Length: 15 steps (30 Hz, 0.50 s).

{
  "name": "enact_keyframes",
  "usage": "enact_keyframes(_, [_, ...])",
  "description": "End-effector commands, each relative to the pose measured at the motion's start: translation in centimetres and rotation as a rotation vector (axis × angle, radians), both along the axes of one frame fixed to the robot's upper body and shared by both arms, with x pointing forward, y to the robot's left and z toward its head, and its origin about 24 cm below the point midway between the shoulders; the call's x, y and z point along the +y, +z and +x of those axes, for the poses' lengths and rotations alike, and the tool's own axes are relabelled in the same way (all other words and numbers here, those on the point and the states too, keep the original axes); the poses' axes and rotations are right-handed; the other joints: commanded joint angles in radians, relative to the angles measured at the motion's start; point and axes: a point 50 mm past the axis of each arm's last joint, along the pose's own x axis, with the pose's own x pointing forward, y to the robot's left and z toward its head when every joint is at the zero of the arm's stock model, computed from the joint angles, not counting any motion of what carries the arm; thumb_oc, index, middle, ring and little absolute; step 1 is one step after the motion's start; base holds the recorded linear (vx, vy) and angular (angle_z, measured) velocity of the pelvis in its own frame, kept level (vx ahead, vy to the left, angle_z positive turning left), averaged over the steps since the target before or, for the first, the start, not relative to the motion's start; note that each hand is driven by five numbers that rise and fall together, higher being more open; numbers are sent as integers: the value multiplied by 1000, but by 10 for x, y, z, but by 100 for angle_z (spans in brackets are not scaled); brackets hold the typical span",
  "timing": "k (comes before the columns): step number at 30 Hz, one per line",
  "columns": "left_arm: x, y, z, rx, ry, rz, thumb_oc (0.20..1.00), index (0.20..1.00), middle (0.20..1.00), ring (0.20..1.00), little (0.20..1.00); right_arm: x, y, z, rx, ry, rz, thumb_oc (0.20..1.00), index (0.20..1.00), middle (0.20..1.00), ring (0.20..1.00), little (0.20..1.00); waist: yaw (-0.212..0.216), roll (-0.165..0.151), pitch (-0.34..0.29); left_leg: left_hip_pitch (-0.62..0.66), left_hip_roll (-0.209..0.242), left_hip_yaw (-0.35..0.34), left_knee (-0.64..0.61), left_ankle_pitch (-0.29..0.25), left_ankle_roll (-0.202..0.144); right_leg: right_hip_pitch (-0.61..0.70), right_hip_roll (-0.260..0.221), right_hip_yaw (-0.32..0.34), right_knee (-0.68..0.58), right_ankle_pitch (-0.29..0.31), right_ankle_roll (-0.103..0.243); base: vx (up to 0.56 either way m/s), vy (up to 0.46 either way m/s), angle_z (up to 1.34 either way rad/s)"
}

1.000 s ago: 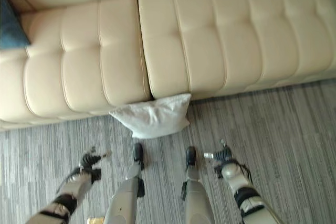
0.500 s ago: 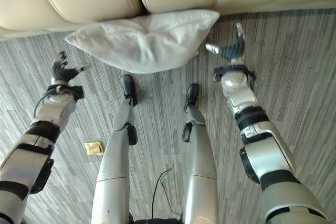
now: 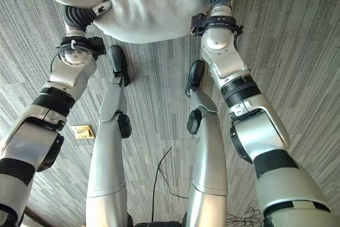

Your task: Pick up all the scattered cushions and arrange them neatly on the sofa.

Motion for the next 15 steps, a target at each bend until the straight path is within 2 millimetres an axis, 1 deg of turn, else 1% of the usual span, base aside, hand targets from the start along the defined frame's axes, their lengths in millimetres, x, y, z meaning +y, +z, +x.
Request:
enact_keyframes(1, [-58, 2, -20, -148, -290, -16, 200, 200, 200, 200, 200, 59, -35, -13, -7, 404, -14, 200, 200, 200, 200, 200, 17, 7, -159, -53, 1, -10, 251, -285, -11, -4, 22, 57, -63, -28, 96, 9, 47, 6])
enact_keyframes(2, [-68, -6, -27, -145, -366, -110, 200, 200, 200, 200, 200, 66, -35, -22, -55, 503, 88, 200, 200, 200, 200, 200, 19, 9, -181, -48, -1, -5, 243, -286, -9, 0, 28, 56, -72, -26, 95, 2, 40, 0])
enact_keyframes(3, [-68, -8, -27, -141, -366, -111, 200, 200, 200, 200, 200, 65, -37, -22, -52, 503, 89, 200, 200, 200, 200, 200, 19, 9, -184, -47, 0, -4, 241, -286, -9, 2, 28, 56, -74, -26, 95, -7, 35, -3])
enact_keyframes(5, [-80, -16, -32, -123, -452, -235, 200, 200, 200, 200, 200, 69, -37, -30, -88, 571, 166, 200, 200, 200, 200, 200, 21, 10, -204, -24, 1, -1, 207, -281, -8, 24, 29, 53, -104, -21, 96, -17, 35, -7])
enact_keyframes(6, [-90, -20, -39, -123, -528, -312, 200, 200, 200, 200, 200, 72, -40, -36, -114, 637, 221, 200, 200, 200, 200, 200, 20, 10, -219, 1, -1, 0, 167, -275, -8, 49, 33, 50, -139, -16, 97, -20, 30, -5])
enact_keyframes(7, [-90, -21, -39, -120, -529, -314, 200, 200, 200, 200, 200, 72, -41, -36, -111, 638, 221, 200, 200, 200, 200, 200, 20, 11, -220, 6, -1, 0, 161, -273, -8, 53, 33, 49, -143, -14, 97, -59, 43, -8])
enact_keyframes(8, [-94, -30, -46, -111, -587, -376, 200, 200, 200, 200, 200, 74, -52, -44, -117, 720, 292, 200, 200, 200, 200, 200, 18, 11, -229, 80, -4, 3, 101, -260, -11, 123, 37, 43, -191, -3, 97, -83, 40, -4])
enact_keyframes(9, [-93, -35, -48, -102, -613, -416, 200, 200, 200, 200, 200, 75, -60, -48, -118, 770, 336, 200, 200, 200, 200, 200, 17, 9, -233, 126, -5, 4, 66, -254, -14, 168, 42, 42, -219, 1, 97, -81, 40, -2])
enact_keyframes(10, [-93, -35, -48, -101, -612, -416, 200, 200, 200, 200, 200, 75, -60, -48, -118, 770, 336, 200, 200, 200, 200, 200, 17, 9, -232, 130, -5, 4, 64, -253, -14, 172, 42, 41, -221, 1, 96, -66, 36, 3])
enact_keyframes(11, [-93, -48, -52, -77, -629, -426, 200, 200, 200, 200, 200, 79, -77, -54, -87, 822, 349, 200, 200, 200, 200, 200, 16, 4, -234, 195, -11, 1, 33, -242, -14, 231, 43, 39, -253, 18, 97, -105, 50, 2])
enact_keyframes(12, [-89, -52, -55, -80, -628, -415, 200, 200, 200, 200, 200, 78, -88, -55, -61, 836, 352, 200, 200, 200, 200, 200, 15, 2, -229, 230, -13, 7, 3, -208, -14, 265, 42, 37, -286, 53, 91, -121, 56, 1])
enact_keyframes(13, [-86, -58, -58, -77, -627, -399, 200, 200, 200, 200, 200, 77, -100, -58, -30, 853, 341, 200, 200, 200, 200, 200, 15, 0, -228, 277, -13, 5, -18, -203, -17, 309, 38, 37, -308, 62, 91, -34, 20, 0])
enact_keyframes(14, [-85, -59, -58, -74, -626, -401, 200, 200, 200, 200, 200, 77, -101, -58, -27, 853, 341, 200, 200, 200, 200, 200, 16, 2, -231, 297, -10, 2, -21, -231, -22, 325, 42, 40, -304, 34, 98, 0, 0, 0])
enact_keyframes(15, [-79, -76, -63, -47, -621, -362, 200, 200, 200, 200, 200, 76, -127, -63, 51, 881, 314, 200, 200, 200, 200, 200, 17, -2, -230, 396, -10, 2, -61, -224, -28, 419, 38, 37, -350, 44, 99, -42, 32, -4])
